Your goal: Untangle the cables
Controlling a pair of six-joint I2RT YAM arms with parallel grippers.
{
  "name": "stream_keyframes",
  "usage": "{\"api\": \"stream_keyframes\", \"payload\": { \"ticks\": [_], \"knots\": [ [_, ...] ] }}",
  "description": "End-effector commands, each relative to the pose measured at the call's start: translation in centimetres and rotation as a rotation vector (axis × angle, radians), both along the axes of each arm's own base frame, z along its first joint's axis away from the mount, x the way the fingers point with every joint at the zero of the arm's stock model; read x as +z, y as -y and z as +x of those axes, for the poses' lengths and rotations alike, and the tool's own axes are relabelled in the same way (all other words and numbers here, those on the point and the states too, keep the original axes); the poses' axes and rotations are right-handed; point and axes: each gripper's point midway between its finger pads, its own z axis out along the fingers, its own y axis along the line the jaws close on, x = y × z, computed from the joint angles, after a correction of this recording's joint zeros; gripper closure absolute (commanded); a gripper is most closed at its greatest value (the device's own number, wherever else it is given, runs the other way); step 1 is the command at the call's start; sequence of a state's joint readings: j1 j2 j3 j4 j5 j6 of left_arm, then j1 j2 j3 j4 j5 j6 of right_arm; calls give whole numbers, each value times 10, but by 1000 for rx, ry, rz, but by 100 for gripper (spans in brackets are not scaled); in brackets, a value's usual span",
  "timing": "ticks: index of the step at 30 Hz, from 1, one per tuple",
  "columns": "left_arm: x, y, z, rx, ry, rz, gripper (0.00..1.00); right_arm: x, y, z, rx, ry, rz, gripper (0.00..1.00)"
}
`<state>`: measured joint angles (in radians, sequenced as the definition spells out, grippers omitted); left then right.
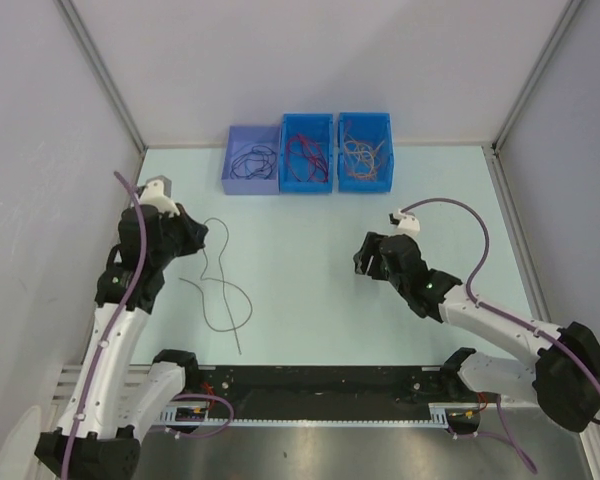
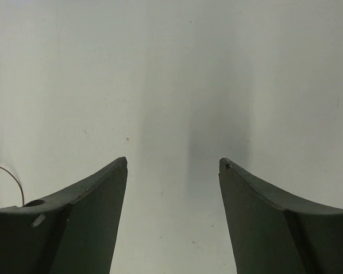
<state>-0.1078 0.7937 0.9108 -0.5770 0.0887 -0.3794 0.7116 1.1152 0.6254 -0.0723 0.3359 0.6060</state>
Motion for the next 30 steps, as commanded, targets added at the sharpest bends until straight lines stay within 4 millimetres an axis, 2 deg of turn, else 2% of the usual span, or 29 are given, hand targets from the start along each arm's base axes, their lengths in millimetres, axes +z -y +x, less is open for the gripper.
{"api": "stream_keyframes", "payload": {
  "ticks": [1,2,3,5,6,8,9,11,12,14,15,16,22,23,24,27,28,30],
  "knots": [
    [63,2,23,15,143,-45,100,1,-6,5,-32,48,56,30],
    [70,3,25,13,154,-47,100,0,-8,6,-26,52,60,30],
    [85,3,29,14,183,-48,100,-3,-9,5,-23,47,56,30],
    [94,3,37,17,187,-45,100,-3,-10,5,-20,53,55,30],
    [111,3,39,17,222,-49,99,-4,-10,5,-19,54,57,30],
    [121,3,47,21,240,-53,100,-4,-11,6,-19,61,69,30],
    [134,5,49,14,267,-62,100,-6,-11,5,-19,57,69,30],
    [143,8,59,8,284,-74,100,-7,-13,6,-11,56,71,30],
    [157,8,62,10,310,-81,100,-8,-14,6,-4,56,70,30],
    [166,9,71,8,327,-85,100,-8,-16,5,11,57,73,30],
    [182,10,73,8,364,-92,100,-8,-17,5,17,58,73,30],
    [189,10,75,6,379,-97,100,-8,-17,5,19,60,75,29],
    [256,21,93,-44,607,-154,100,-8,-17,4,23,63,82,29],
    [277,21,94,-44,686,-166,100,-9,-17,4,24,63,83,29],
    [284,21,99,-41,715,-171,100,-8,-16,4,19,65,84,29],
    [324,20,100,-43,857,-191,100,-7,-16,3,22,69,90,29],
    [329,22,107,-49,877,-201,100,-7,-16,3,22,70,91,29],
    [348,27,103,-75,912,-222,100,-6,-15,3,23,74,96,29]
  ]
}}
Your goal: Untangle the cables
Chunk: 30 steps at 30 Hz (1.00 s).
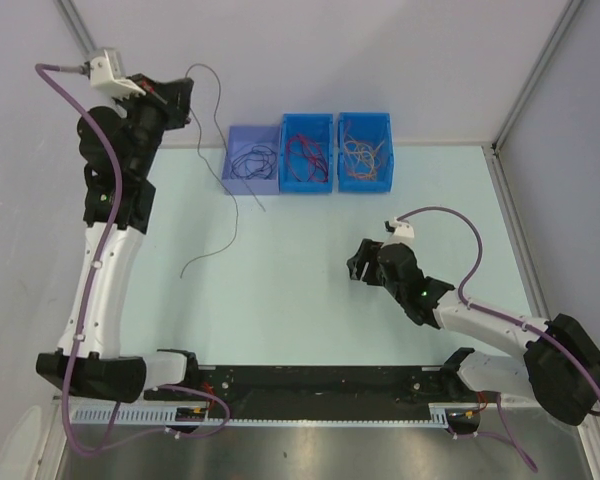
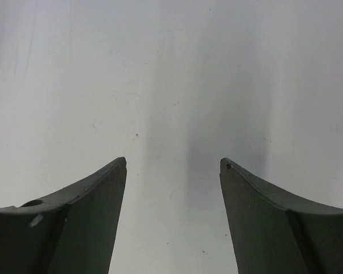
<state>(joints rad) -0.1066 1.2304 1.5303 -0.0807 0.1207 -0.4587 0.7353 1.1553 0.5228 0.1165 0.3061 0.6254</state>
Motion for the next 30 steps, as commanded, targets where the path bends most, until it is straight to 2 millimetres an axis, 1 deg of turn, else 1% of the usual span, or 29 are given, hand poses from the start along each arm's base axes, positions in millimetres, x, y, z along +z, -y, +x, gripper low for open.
{"api": "stream_keyframes", "payload": {
  "ticks": [1,2,4,5,6,7,8,9,10,11,13,14,15,18,21,23,24,25,27,28,30],
  "knots": [
    [85,7,-16,-61,258,-58,100,14,0,6,-19,54,41,29],
    [84,10,-18,-82,247,-75,100,13,0,6,-19,53,40,29],
    [52,12,-15,-93,150,-101,100,13,1,6,-20,54,41,28],
    [46,10,-27,-93,130,-116,100,13,1,6,-20,53,40,29],
    [7,9,-20,-78,39,-116,100,13,1,6,-21,53,42,29],
    [-21,8,-22,-67,-38,-111,100,13,0,6,-19,53,41,29],
    [-27,3,-41,-49,-37,-114,100,13,1,6,-19,53,41,29],
    [-82,-2,-35,-8,-147,-113,100,14,0,6,-17,57,43,29],
    [-104,-5,-41,5,-183,-114,100,13,0,6,-15,54,41,29],
    [-142,-8,-49,22,-243,-100,100,13,0,6,-13,54,41,29],
    [-179,-16,-56,65,-320,-93,100,13,-2,5,-6,53,44,29],
    [-204,-18,-59,79,-375,-93,100,13,-2,6,-5,54,42,29],
    [-213,-18,-62,81,-399,-89,100,13,-1,6,-8,55,43,29],
    [-252,-20,-71,96,-535,-69,100,13,-2,6,-5,54,42,29],
    [-275,-23,-76,117,-601,-50,100,13,-1,6,-9,53,42,29],
    [-294,-26,-78,137,-659,-39,100,13,-1,6,-11,53,42,29],
    [-301,-32,-78,170,-677,-33,100,12,-1,6,-11,51,42,29],
    [-312,-33,-77,177,-713,-26,100,13,-2,6,-9,53,43,29],
    [-327,-31,-77,171,-769,-12,100,13,-2,6,-8,53,44,29],
    [-341,-29,-75,169,-818,1,100,13,-2,6,-7,54,43,29],
    [-354,-24,-73,161,-860,15,100,13,-2,6,-8,53,44,29]
  ]
}}
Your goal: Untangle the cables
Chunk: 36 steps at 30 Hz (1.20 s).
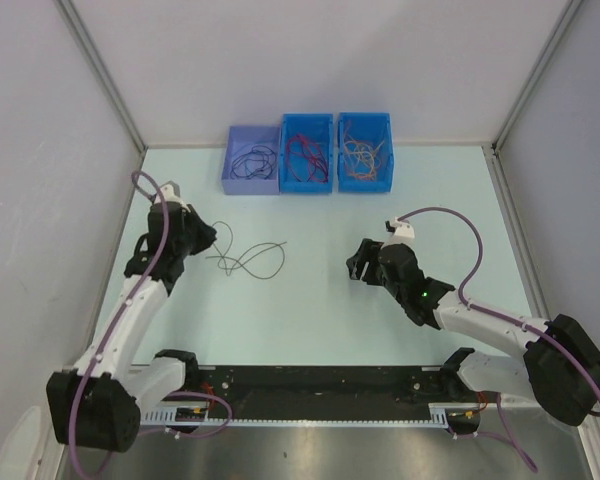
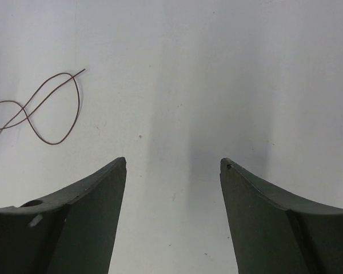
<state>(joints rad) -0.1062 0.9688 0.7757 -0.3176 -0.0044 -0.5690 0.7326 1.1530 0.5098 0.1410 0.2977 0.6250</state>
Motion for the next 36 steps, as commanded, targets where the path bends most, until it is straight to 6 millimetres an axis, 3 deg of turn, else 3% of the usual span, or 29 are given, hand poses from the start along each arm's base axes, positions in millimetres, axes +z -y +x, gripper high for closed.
{"api": "stream_keyframes", "payload": {
  "ticks": [1,5,10,13,14,17,20,24,28,29,31,32,36],
  "knots": [
    [-52,4,0,-1,-174,29,100,13,-2,6,-11,47,32,28],
    [-75,25,8,-61,-249,27,100,13,-1,6,-13,46,34,29],
    [-88,37,22,-84,-298,41,99,12,-2,6,-6,44,33,28],
    [-93,37,26,-87,-332,53,80,12,-2,6,-4,43,34,28],
    [-93,36,25,-85,-338,54,60,12,-2,6,-3,45,34,28],
    [-84,31,23,-60,-311,86,34,12,-3,6,-1,45,33,28],
    [-74,25,17,-43,-291,113,23,11,-2,5,-2,41,31,28],
    [-67,14,0,11,-303,160,17,12,-3,6,1,42,34,28],
    [-40,7,-19,60,-221,245,16,12,-3,5,1,42,34,28],
    [-17,1,-25,96,-145,246,17,12,-3,6,0,41,33,28],
    [-2,2,-34,102,-74,224,17,13,-3,6,2,45,35,28],
    [14,1,-39,111,-6,184,21,12,-3,6,0,43,33,28],
    [12,-1,-48,118,21,152,26,13,-3,6,-2,44,34,28]
  ]
}}
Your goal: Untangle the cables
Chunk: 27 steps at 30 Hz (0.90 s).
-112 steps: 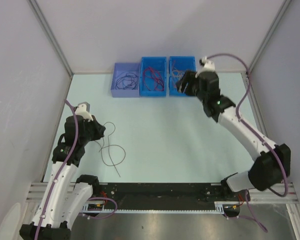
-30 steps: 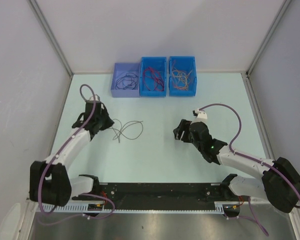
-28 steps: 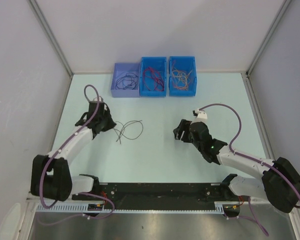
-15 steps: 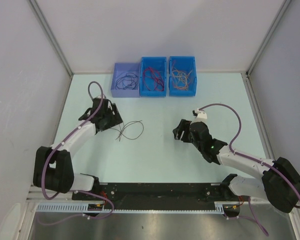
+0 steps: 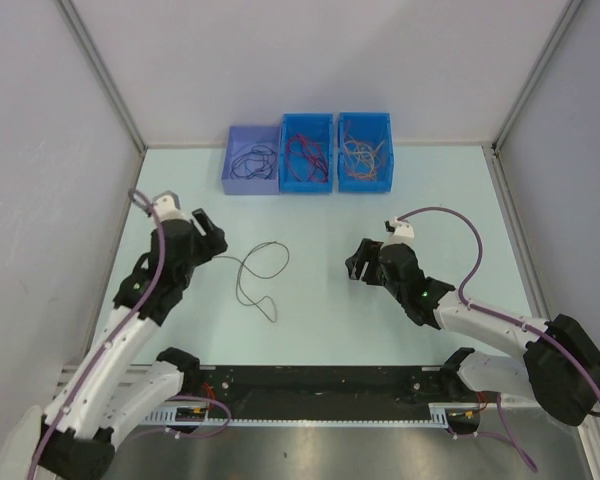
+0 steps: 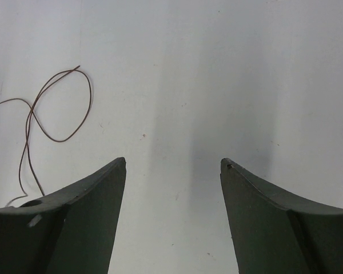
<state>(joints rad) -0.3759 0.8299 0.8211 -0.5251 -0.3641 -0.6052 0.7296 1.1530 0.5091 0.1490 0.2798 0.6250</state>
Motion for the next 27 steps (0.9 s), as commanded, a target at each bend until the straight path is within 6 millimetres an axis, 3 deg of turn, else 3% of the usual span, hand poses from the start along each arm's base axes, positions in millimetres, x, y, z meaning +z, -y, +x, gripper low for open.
{"api": "stream_keyframes", "payload": {
  "ticks": [1,7,10,20,27],
  "knots": [
    [-20,-10,-7,48,-20,12,26,11,0,6,-15,43,22,28],
    [-89,16,2,-38,-258,30,23,11,0,6,-14,44,21,28],
    [-109,22,11,-53,-306,40,27,11,0,7,-15,44,21,28],
    [-158,28,29,-84,-441,127,32,10,-1,6,-11,42,21,28],
    [-169,32,36,-82,-450,118,31,9,-2,6,-8,41,21,28]
  ]
}}
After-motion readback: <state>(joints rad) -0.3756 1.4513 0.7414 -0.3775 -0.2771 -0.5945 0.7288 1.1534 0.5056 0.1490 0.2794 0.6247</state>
